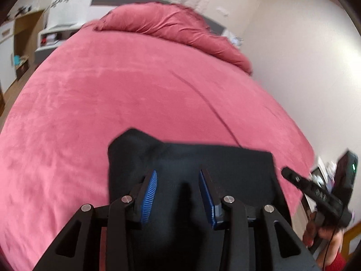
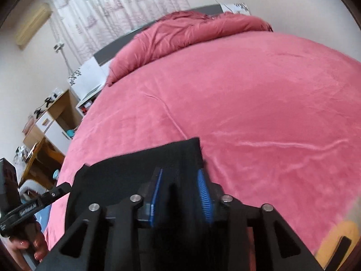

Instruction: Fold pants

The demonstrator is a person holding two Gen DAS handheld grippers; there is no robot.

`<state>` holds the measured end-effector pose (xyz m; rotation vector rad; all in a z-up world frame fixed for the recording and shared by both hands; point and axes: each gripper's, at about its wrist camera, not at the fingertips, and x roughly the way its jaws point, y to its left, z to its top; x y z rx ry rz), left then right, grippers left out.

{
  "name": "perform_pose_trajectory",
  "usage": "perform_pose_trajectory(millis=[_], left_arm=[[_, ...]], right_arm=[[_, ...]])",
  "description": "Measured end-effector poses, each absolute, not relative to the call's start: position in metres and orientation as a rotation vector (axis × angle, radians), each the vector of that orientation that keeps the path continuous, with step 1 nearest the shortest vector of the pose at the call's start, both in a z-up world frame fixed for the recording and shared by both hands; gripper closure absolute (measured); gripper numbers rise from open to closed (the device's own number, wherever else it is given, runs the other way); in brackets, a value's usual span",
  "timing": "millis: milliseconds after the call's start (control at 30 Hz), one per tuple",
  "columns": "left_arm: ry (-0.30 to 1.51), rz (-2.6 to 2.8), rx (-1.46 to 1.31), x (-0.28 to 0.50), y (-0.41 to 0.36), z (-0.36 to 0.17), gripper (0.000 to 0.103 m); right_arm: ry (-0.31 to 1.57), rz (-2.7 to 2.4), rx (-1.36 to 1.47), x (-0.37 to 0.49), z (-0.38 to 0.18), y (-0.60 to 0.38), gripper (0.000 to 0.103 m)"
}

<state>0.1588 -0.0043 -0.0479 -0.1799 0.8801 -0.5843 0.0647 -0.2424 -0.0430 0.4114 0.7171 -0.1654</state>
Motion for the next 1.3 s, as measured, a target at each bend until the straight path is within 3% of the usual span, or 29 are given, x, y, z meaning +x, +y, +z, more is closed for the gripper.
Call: perform_pose_trajectory(millis=[300, 467, 700, 767, 833, 867, 1067, 1300], left_arm=[[0.858, -0.578, 0.011, 0.074, -0.013, -0.075, 0.063], [0.854, -0.548, 0.047, 0.064, -0.012, -0.077, 0.063], [0.897, -0.441, 0.0, 0.07, 0.006, -0.062, 0.063], [0.903, -0.407, 0.004, 0.072, 0.011, -0.06, 0.061], [0.918, -0.383, 0.006, 0.076, 0.015, -0.059, 0.058], [0.926, -0.371, 0.006, 0.078, 0.017, -0.059, 0.057], [0.968, -0.345, -0.008, 0.09, 0.026, -0.064, 0.055], [1.003, -0.356, 0.0, 0.106, 0.027, -0.072, 0.052]], right_arm=[[0.827, -0.123, 0.317, 0.026, -0.062, -0.199, 0.069], [0.876, -0.178, 0.351, 0.033, -0.077, -0.21, 0.084], [0.868, -0.177, 0.334, 0.032, -0.075, -0.206, 0.08], [0.857, -0.158, 0.354, 0.03, -0.071, -0.207, 0.072], [0.838, -0.129, 0.375, 0.025, -0.066, -0.208, 0.047], [0.828, -0.126, 0.373, 0.02, -0.063, -0.206, 0.043], [0.836, -0.106, 0.383, 0.02, -0.056, -0.212, 0.037], [0.865, -0.131, 0.401, 0.029, -0.056, -0.237, 0.021]])
